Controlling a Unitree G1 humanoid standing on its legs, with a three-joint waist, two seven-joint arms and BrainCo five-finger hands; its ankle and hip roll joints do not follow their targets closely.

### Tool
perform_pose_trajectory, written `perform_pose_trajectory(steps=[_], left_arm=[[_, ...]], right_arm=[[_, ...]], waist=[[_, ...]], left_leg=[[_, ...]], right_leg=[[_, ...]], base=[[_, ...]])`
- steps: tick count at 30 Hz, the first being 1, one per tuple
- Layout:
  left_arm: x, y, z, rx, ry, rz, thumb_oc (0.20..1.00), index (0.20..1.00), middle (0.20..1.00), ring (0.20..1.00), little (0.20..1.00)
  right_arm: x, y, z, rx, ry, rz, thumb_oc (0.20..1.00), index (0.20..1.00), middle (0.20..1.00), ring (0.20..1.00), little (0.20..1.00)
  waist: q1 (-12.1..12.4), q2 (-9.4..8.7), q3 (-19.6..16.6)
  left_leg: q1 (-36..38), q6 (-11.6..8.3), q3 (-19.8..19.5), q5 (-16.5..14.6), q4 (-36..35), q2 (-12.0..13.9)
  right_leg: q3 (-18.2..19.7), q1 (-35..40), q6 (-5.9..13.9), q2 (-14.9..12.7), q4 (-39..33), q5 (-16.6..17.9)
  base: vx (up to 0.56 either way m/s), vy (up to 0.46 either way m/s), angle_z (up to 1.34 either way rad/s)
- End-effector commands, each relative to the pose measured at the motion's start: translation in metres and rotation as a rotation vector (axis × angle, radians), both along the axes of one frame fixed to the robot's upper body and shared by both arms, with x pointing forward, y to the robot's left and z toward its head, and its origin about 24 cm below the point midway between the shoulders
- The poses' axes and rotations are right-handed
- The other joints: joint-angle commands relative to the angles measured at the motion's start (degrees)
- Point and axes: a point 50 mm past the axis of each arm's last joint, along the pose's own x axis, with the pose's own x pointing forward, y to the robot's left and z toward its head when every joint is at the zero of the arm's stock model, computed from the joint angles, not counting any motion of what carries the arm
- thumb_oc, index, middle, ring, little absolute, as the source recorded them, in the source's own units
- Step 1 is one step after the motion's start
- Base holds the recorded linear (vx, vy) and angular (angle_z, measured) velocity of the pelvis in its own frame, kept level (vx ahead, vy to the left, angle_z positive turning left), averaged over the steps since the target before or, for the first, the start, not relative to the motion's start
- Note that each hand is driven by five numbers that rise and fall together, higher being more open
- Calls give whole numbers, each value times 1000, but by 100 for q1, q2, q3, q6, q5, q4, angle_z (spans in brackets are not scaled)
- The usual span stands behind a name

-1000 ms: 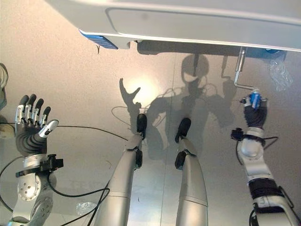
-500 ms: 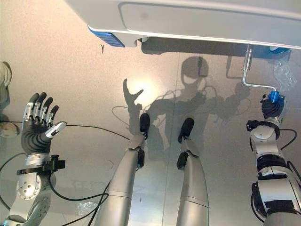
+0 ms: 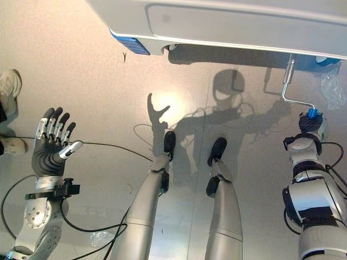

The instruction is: Raise the hospital bed

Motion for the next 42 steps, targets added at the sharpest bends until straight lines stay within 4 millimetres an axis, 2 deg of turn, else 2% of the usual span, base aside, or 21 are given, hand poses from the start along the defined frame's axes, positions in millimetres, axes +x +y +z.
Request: perform_pose_trajectory(steps=[1,2,3,6,8,9,12,13,15,16,19,20,21,25,33,34,35,37,40,41,42], left_arm=[[-6,-10,9,-86,-82,-28,1000,1000,1000,1000,1000],[-5,-12,9,-100,-86,-33,1000,1000,1000,1000,1000],[-6,-12,9,-100,-86,-32,1000,1000,1000,1000,1000],[-1,-16,10,-99,-84,-45,1000,1000,1000,1000,1000],[-1,-16,11,-96,-84,-45,1000,1000,1000,1000,1000],[1,-16,12,-101,-88,-39,1000,1000,1000,1000,1000],[2,-15,13,-112,-89,-32,1000,1000,1000,1000,1000],[3,-14,13,-113,-89,-25,1000,1000,1000,1000,1000],[3,-14,13,-112,-89,-22,1000,1000,1000,1000,1000],[3,-12,14,-119,-92,-11,1000,1000,1000,1000,1000],[3,-10,14,-123,-90,1,1000,1000,1000,1000,1000],[3,-10,14,-123,-90,2,1000,1000,1000,1000,1000],[2,-9,15,-119,-93,5,1000,1000,1000,1000,1000],[2,-8,16,-111,-99,10,1000,1000,1000,1000,1000],[0,-7,17,-100,-103,13,1000,1000,1000,1000,1000],[-1,-8,18,-96,-108,8,1000,1000,1000,1000,1000],[-1,-8,18,-96,-108,9,1000,1000,1000,1000,1000],[-1,-8,17,-94,-104,8,1000,1000,1000,1000,1000],[-2,-8,14,-103,-100,8,1000,1000,1000,1000,1000],[-3,-8,14,-104,-101,8,1000,1000,1000,1000,1000],[-3,-7,13,-113,-99,12,1000,1000,1000,1000,1000]], right_arm=[[-3,2,-23,-139,312,56,200,200,200,200,200],[8,18,-22,-152,310,107,200,200,200,200,200],[8,19,-22,-153,310,108,200,200,200,200,200],[28,60,-34,-192,371,267,200,200,200,200,200],[32,68,-35,-188,376,291,200,200,200,200,200],[41,92,-39,-183,374,362,200,200,200,200,200],[51,133,-46,-170,364,481,200,200,200,200,200],[55,157,-50,-144,342,552,200,200,200,200,200],[55,158,-50,-143,341,554,200,200,200,200,200],[57,184,-57,-97,331,626,200,200,200,200,200],[58,214,-62,-125,352,715,200,200,200,200,200],[58,215,-62,-126,353,716,200,200,200,200,200],[58,231,-63,-168,367,770,200,200,200,200,200],[56,254,-67,-287,422,848,200,200,200,200,200],[53,258,-72,-454,482,887,200,200,200,200,200],[53,272,-69,-518,467,938,200,200,200,200,200],[53,272,-69,-518,467,939,200,200,200,200,200],[50,300,-61,-572,390,1045,200,200,200,200,200],[44,329,-47,-512,253,1156,200,200,200,200,200],[38,353,-34,-476,155,1232,200,200,200,200,200],[35,359,-27,-464,106,1268,200,200,200,200,200]], waist=[[76,802,-135],[147,862,-135],[137,862,-135],[207,914,-135],[204,917,-135],[232,928,-135],[261,949,-135],[275,964,-135],[267,953,-135],[286,962,-135],[299,952,-135],[295,950,-135],[317,956,-135],[370,981,-135],[401,984,-135],[415,981,-135],[412,980,-135],[408,971,-135],[377,946,-135],[375,931,-135],[368,905,-135]], left_leg=[[90,-86,-231,29,-634,-53],[91,-77,-231,37,-621,-64],[87,-76,-233,36,-619,-66],[85,-66,-225,48,-599,-84],[92,-62,-224,45,-601,-87],[82,-53,-231,48,-602,-98],[86,-37,-229,45,-602,-105],[78,-33,-233,35,-586,-110],[78,-33,-232,33,-583,-111],[64,-27,-236,29,-578,-115],[52,-25,-232,33,-589,-130],[52,-25,-232,33,-589,-130],[44,-22,-241,36,-591,-135],[11,-20,-249,32,-565,-165],[-55,-24,-270,32,-504,-188],[-77,-24,-275,36,-495,-188],[-79,-24,-275,35,-493,-188],[-96,-27,-276,35,-478,-186],[-102,-33,-263,39,-474,-181],[-98,-33,-261,43,-472,-174],[-86,-34,-262,45,-479,-172]], right_leg=[[-294,-304,302,85,539,-152],[-293,-314,301,69,577,-163],[-294,-318,301,67,580,-165],[-286,-313,304,51,605,-167],[-284,-312,301,50,605,-172],[-284,-309,302,44,601,-172],[-279,-304,301,35,610,-179],[-272,-309,300,34,608,-180],[-271,-309,299,33,610,-182],[-268,-309,300,29,593,-173],[-275,-311,297,24,558,-169],[-275,-311,298,24,558,-169],[-265,-321,298,27,563,-174],[-276,-318,304,15,563,-169],[-281,-355,310,-6,571,-157],[-279,-369,310,-2,575,-150],[-278,-370,310,-3,576,-151],[-280,-383,315,2,581,-146],[-267,-378,318,3,551,-127],[-263,-370,316,7,539,-124],[-265,-370,317,6,541,-125]], base=[[0,0,0],[0,0,0],[2,30,0],[0,0,0],[5,6,3],[10,13,5],[9,18,0],[9,23,-5],[9,11,-5],[17,12,-5],[7,5,-1],[0,0,0],[6,7,4],[2,4,1],[0,0,0],[0,0,0],[0,0,0],[0,0,0],[0,0,0],[4,12,-3],[0,0,0]])
